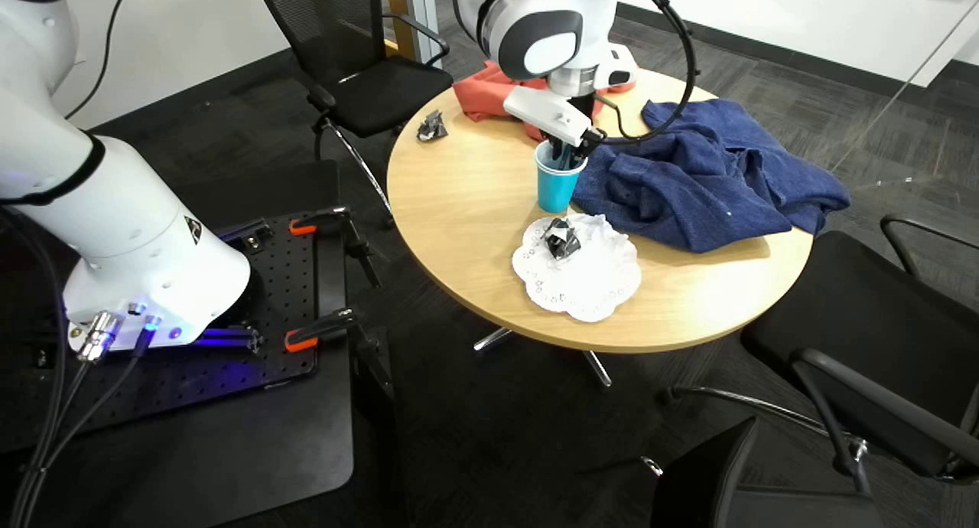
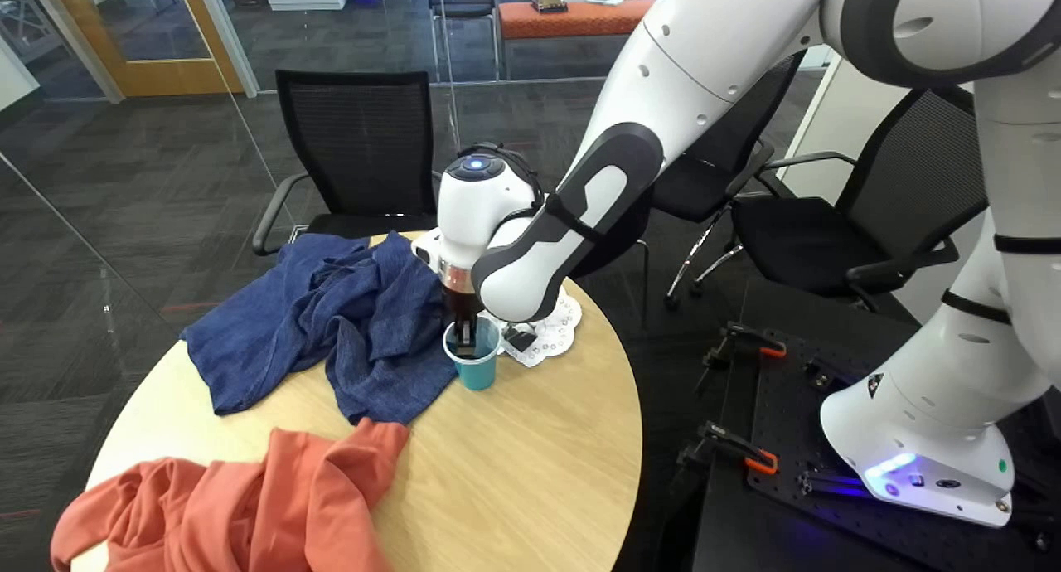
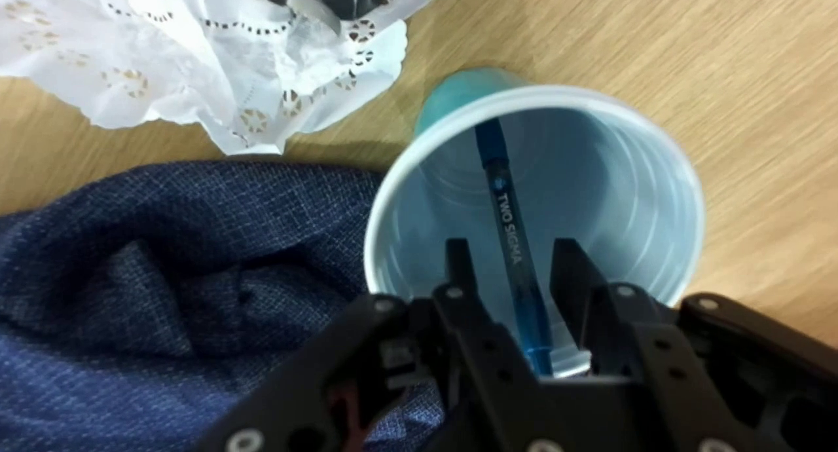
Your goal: Remove the pen from the cup and put it on the table
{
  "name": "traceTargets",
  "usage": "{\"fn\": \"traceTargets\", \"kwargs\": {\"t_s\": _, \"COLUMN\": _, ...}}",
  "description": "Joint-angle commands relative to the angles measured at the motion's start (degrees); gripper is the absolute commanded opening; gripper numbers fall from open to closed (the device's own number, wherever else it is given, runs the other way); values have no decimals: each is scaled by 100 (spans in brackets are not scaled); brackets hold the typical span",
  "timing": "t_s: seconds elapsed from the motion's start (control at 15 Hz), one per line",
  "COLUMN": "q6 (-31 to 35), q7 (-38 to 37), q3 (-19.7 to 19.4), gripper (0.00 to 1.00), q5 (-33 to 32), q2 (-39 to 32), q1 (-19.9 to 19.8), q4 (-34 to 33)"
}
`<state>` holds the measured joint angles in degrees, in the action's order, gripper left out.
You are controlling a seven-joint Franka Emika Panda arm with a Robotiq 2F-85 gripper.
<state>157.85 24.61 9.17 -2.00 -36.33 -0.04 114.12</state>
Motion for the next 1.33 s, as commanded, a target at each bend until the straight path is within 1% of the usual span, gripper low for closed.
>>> {"fn": "traceTargets", "kwargs": {"t_s": 0.0, "q6": -170, "q7": 143, "q3": 193, "gripper": 8, "q5": -94, "q2": -128, "q1": -208, "q4": -229}}
{"fn": "traceTargets", "kwargs": {"t_s": 0.07, "q6": -164, "q7": 141, "q3": 206, "gripper": 1, "q5": -95, "q2": -141, "q1": -219, "q4": -237}}
{"fn": "traceTargets", "kwargs": {"t_s": 0.13, "q6": -152, "q7": 136, "q3": 217, "gripper": 0, "q5": -94, "q2": -142, "q1": -231, "q4": -227}}
{"fn": "traceTargets", "kwargs": {"t_s": 0.2, "q6": -134, "q7": 126, "q3": 222, "gripper": 0, "q5": -95, "q2": -122, "q1": -239, "q4": -202}}
{"fn": "traceTargets", "kwargs": {"t_s": 0.27, "q6": -114, "q7": 112, "q3": 221, "gripper": 3, "q5": -95, "q2": -79, "q1": -245, "q4": -152}}
{"fn": "traceTargets", "kwargs": {"t_s": 0.6, "q6": 78, "q7": 37, "q3": 224, "gripper": 3, "q5": -91, "q2": 410, "q1": -239, "q4": 307}}
{"fn": "traceTargets", "kwargs": {"t_s": 0.87, "q6": 157, "q7": 10, "q3": 272, "gripper": 3, "q5": -45, "q2": 1076, "q1": -228, "q4": 763}}
{"fn": "traceTargets", "kwargs": {"t_s": 1.07, "q6": 153, "q7": 74, "q3": 385, "gripper": 3, "q5": 72, "q2": 1749, "q1": -263, "q4": 1182}}
{"fn": "traceTargets", "kwargs": {"t_s": 1.27, "q6": 138, "q7": 51, "q3": 435, "gripper": 3, "q5": 220, "q2": 2428, "q1": -203, "q4": 1582}}
